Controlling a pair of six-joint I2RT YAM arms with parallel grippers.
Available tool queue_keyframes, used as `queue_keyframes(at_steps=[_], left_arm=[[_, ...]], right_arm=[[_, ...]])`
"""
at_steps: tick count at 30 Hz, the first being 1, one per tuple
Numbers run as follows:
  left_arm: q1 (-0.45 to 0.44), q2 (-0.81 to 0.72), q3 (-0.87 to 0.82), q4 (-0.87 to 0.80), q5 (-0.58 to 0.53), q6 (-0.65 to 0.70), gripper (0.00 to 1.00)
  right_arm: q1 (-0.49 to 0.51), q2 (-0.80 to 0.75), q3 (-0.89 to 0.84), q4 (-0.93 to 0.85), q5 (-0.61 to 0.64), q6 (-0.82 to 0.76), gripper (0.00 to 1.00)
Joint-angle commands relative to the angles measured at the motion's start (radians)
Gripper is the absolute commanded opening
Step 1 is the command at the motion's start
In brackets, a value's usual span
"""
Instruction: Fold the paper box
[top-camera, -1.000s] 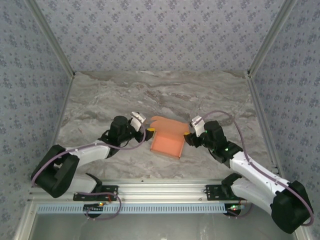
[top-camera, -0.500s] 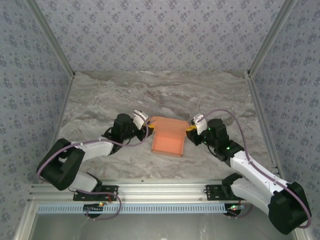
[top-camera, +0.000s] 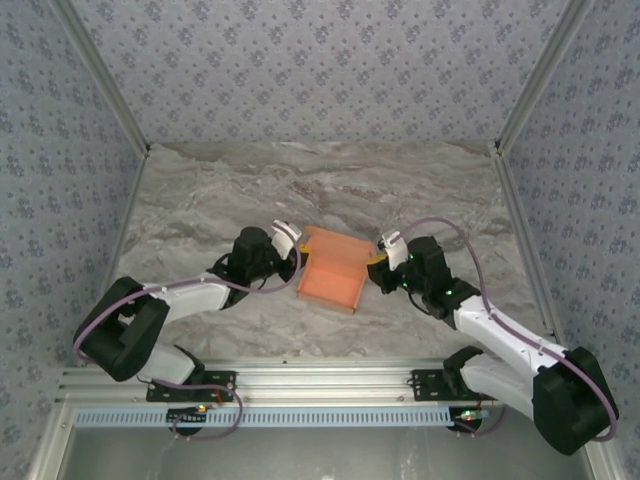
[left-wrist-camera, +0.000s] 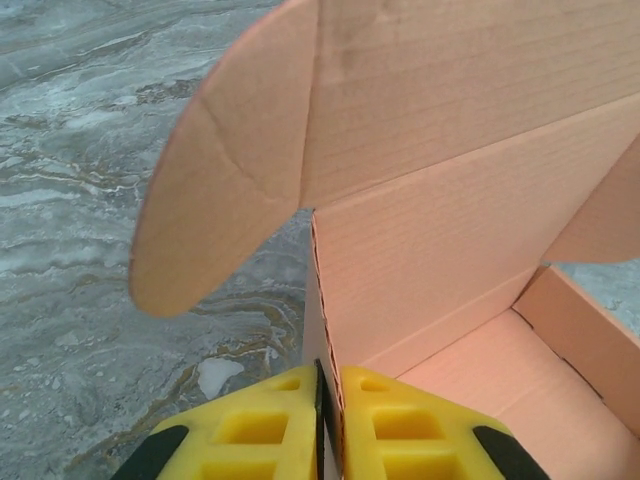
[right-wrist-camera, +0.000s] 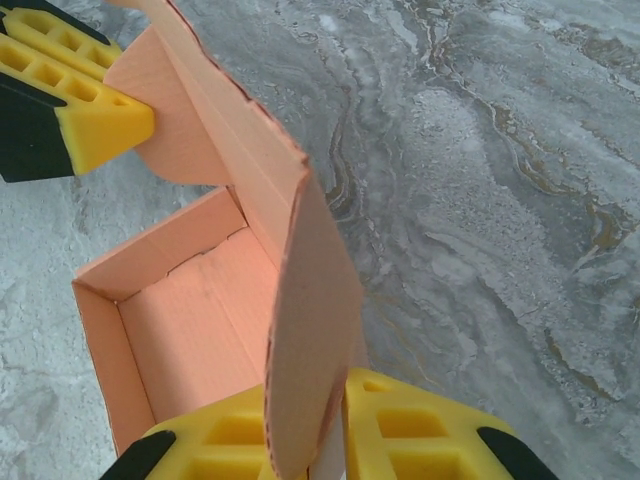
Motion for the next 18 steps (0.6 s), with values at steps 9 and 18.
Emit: queue_keyframes(at_steps=[9, 18], left_arm=[[-0.117, 0.002, -0.03, 0.047, -0.151, -0.117, 0.09], [-0.176, 0.011, -0.112, 0.132, -0.311, -0.216, 0.1]], right_arm=[[0.117, 0.061, 0.058, 0.044, 0.1, 0.126, 0.12], [0.196, 0.021, 0.041, 0.088, 0.302, 0.256, 0.13]])
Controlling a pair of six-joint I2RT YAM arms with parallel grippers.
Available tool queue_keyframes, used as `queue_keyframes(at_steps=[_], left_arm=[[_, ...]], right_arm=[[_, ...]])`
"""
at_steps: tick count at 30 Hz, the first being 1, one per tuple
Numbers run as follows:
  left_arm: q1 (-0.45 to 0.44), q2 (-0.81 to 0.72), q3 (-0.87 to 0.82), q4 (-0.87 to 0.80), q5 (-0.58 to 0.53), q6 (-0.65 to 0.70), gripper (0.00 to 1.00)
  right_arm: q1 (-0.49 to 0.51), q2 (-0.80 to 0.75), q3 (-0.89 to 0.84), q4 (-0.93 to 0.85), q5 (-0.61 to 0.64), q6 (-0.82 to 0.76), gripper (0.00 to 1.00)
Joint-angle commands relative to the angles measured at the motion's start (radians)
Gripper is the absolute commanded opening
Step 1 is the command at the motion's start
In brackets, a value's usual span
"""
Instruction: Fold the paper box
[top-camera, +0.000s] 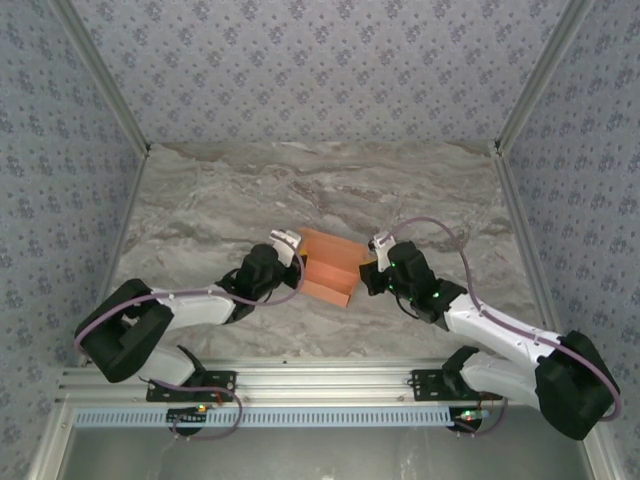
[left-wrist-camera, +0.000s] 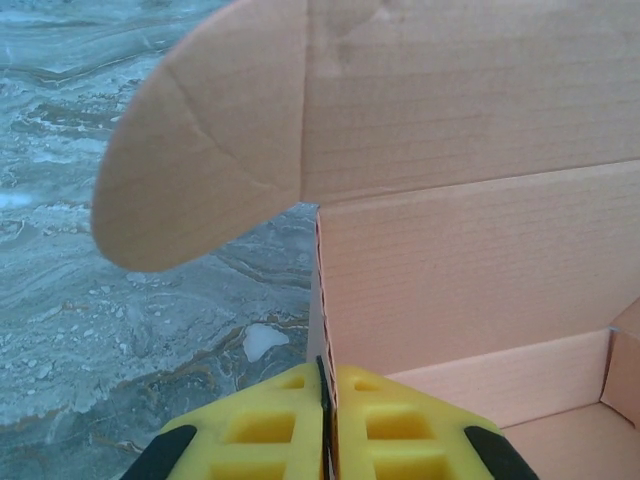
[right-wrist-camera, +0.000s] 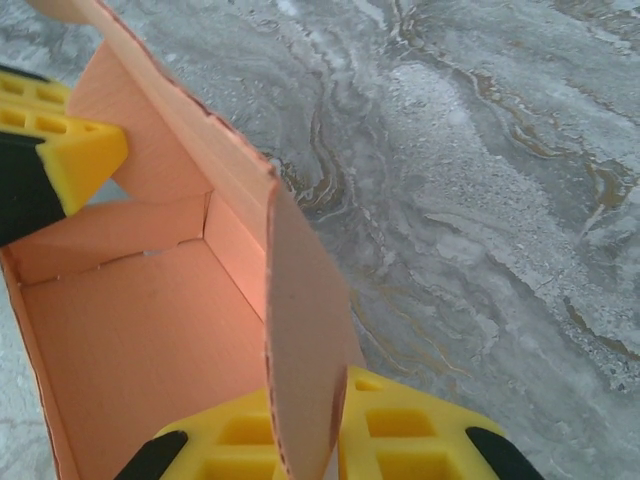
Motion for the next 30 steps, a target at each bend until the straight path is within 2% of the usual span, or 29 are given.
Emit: queue_keyframes(at_steps=[1, 3, 7, 13, 19, 21, 28, 30], left_arm=[[-0.039, 0.01, -0.021, 0.013, 0.04, -0.053, 0.1], [-0.039, 0.01, -0.017, 0.015, 0.04, -0.055, 0.1], [-0.043, 0.028, -0.012, 0.022, 0.024, -0.075, 0.1], [-0.048, 0.059, -0.012, 0.021, -0.08, -0.127, 0.09], [-0.063, 0.042, -0.009, -0.003, -0.172, -0.126, 0.1], [-0.063, 0.041, -0.006, 0.001, -0.172, -0.117, 0.11], [-0.092, 0.053, 0.015, -0.003, -0.198, -0.091, 0.14], [-0.1, 0.055, 0.025, -0.012, -0.208, -0.083, 0.15]], right_arm=[[0.029, -0.034, 0.014, 0.084, 0.077, 0.07, 0.15], [0.026, -0.038, 0.021, 0.066, 0.139, 0.112, 0.22], [0.018, -0.027, 0.025, 0.064, 0.153, 0.21, 0.3], [-0.003, 0.02, 0.012, 0.006, 0.154, 0.295, 0.32], [-0.008, -0.011, 0.001, -0.037, 0.094, 0.275, 0.36], [-0.008, -0.007, 0.005, -0.036, 0.069, 0.261, 0.34], [-0.007, 0.086, 0.056, 0.009, -0.018, 0.248, 0.14], [-0.001, 0.116, 0.074, 0.02, -0.032, 0.245, 0.12]])
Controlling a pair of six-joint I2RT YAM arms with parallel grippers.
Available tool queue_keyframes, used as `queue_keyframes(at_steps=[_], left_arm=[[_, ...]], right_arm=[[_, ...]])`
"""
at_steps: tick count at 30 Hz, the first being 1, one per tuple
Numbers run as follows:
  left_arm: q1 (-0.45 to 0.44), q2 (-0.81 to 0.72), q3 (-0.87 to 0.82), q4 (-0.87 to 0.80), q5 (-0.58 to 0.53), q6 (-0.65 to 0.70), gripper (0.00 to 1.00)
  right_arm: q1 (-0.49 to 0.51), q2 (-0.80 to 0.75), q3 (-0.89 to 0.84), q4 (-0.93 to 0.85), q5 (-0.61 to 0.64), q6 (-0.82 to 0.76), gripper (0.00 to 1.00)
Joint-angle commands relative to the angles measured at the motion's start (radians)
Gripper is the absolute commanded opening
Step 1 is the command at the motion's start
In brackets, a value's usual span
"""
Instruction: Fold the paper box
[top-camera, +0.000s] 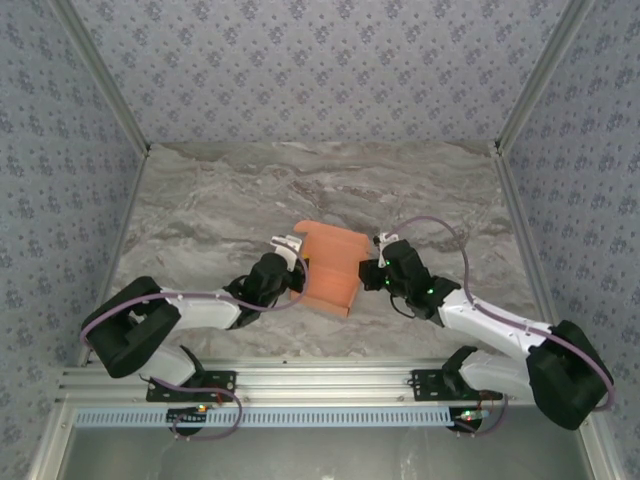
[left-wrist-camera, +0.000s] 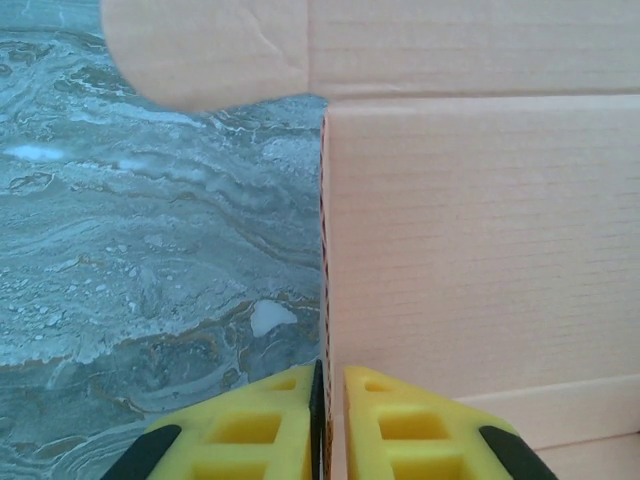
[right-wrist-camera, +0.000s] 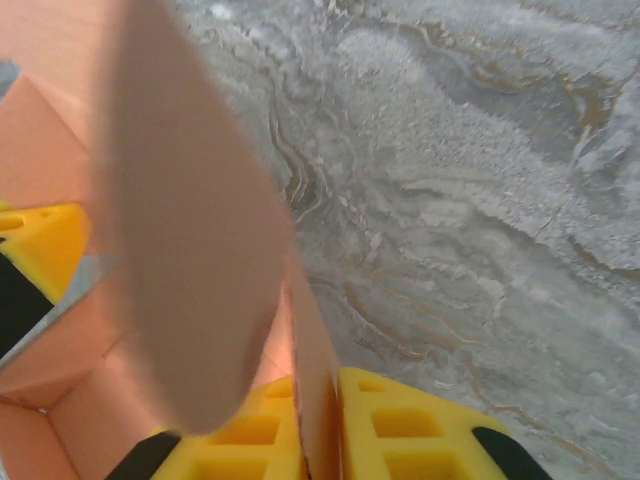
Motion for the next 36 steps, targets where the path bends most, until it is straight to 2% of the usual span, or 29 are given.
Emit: queue_keyframes(at_steps=[1, 12, 17, 23, 30, 36], left_arm=[[-0.02, 0.024, 0.035, -0.027, -0.03, 0.021, 0.15], [-0.074, 0.06, 0.034, 0.048, -0.072, 0.007, 0.11], [-0.086, 0.075, 0.071, 0.068, -0.079, -0.003, 0.12], [-0.086, 0.056, 0.121, 0.077, -0.036, -0.003, 0.14], [-0.086, 0.062, 0.16, 0.101, 0.02, -0.01, 0.2], [-0.084, 0.128, 0.152, 0.151, 0.021, -0.026, 0.2]], right_arm=[[0.005, 0.044, 0.054, 0.03, -0.054, -0.001, 0.11], [0.054, 0.113, 0.112, 0.04, -0.018, 0.017, 0.07], [0.096, 0.126, 0.142, 0.026, 0.114, 0.001, 0.03], [0.097, 0.15, 0.161, 0.039, 0.289, -0.038, 0.0], [0.064, 0.209, 0.169, 0.169, 0.361, -0.202, 0.0], [0.039, 0.287, 0.161, 0.273, 0.37, -0.221, 0.0]])
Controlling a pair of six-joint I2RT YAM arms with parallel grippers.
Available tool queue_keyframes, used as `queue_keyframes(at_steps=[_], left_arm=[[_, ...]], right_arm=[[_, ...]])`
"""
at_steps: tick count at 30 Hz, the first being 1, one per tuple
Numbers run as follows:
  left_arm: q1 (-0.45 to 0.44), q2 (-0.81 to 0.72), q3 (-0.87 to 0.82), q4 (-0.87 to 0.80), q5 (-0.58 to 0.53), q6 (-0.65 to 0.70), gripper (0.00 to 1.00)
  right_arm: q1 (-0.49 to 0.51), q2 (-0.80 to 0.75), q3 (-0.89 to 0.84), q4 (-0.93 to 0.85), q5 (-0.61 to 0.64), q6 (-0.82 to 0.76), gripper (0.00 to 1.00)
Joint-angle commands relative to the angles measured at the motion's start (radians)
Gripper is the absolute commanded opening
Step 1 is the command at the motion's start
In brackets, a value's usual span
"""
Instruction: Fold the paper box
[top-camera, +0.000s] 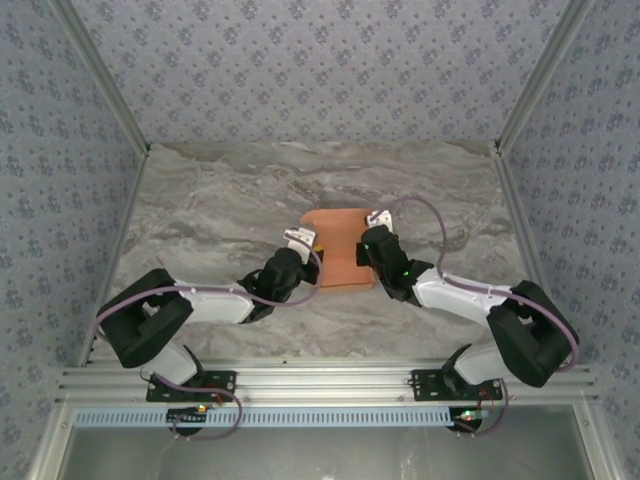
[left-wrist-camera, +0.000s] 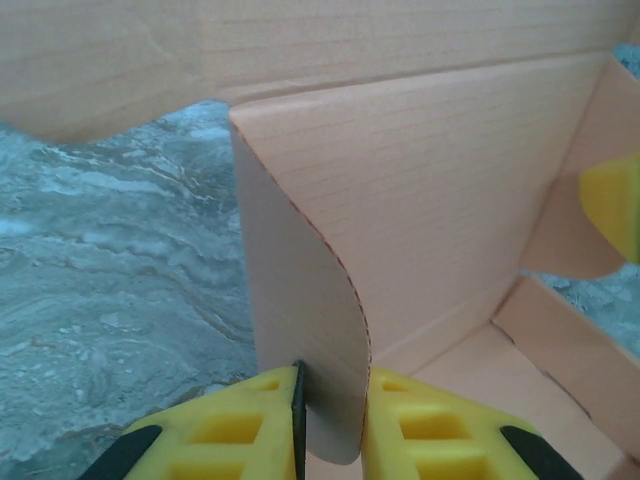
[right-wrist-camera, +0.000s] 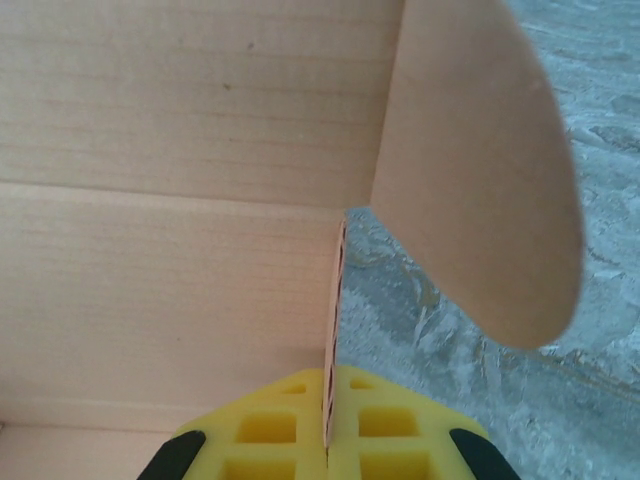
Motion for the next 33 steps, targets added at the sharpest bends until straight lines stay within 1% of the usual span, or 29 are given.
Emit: queue_keyframes(at_steps=[1, 3, 7, 12, 16, 18, 20, 24, 27, 29, 31, 32, 33], left_arm=[[-0.027, 0.049, 0.035, 0.117, 0.081, -0.022, 0.2], [-0.027, 0.082, 0.037, 0.144, 0.08, -0.022, 0.2], [-0.028, 0.136, 0.037, 0.203, 0.095, -0.013, 0.2], [-0.039, 0.141, 0.017, 0.218, 0.09, 0.036, 0.19], [-0.057, 0.132, -0.005, 0.211, 0.072, 0.064, 0.19], [-0.067, 0.132, -0.014, 0.204, 0.046, 0.073, 0.19], [-0.075, 0.138, -0.02, 0.203, 0.021, 0.078, 0.18], [-0.085, 0.16, -0.02, 0.213, -0.033, 0.094, 0.18], [-0.084, 0.185, -0.013, 0.235, -0.06, 0.096, 0.18], [-0.085, 0.203, -0.01, 0.252, -0.068, 0.098, 0.17], [-0.085, 0.222, -0.012, 0.274, -0.091, 0.098, 0.18], [-0.084, 0.23, -0.014, 0.285, -0.104, 0.098, 0.18], [-0.085, 0.238, -0.014, 0.295, -0.118, 0.103, 0.18]], right_arm=[[0.026, 0.034, 0.019, 0.113, -0.042, -0.04, 0.0], [0.044, 0.04, 0.01, 0.129, -0.03, -0.026, 0.0], [0.099, 0.02, -0.055, 0.196, 0.048, -0.007, 0.0], [0.126, -0.028, -0.154, 0.239, 0.073, 0.008, 0.0], [0.14, -0.071, -0.211, 0.238, 0.074, 0.025, 0.1], [0.142, -0.1, -0.231, 0.222, 0.062, 0.058, 0.12], [0.142, -0.135, -0.233, 0.182, 0.029, 0.106, 0.18], [0.142, -0.229, -0.217, 0.038, -0.044, 0.242, 0.35], [0.139, -0.299, -0.228, -0.049, -0.076, 0.327, 0.37], [0.138, -0.347, -0.251, -0.099, -0.091, 0.375, 0.41], [0.126, -0.398, -0.25, -0.224, -0.106, 0.481, 0.52], [0.115, -0.413, -0.246, -0.281, -0.124, 0.514, 0.55], [0.099, -0.425, -0.248, -0.307, -0.174, 0.507, 0.55]])
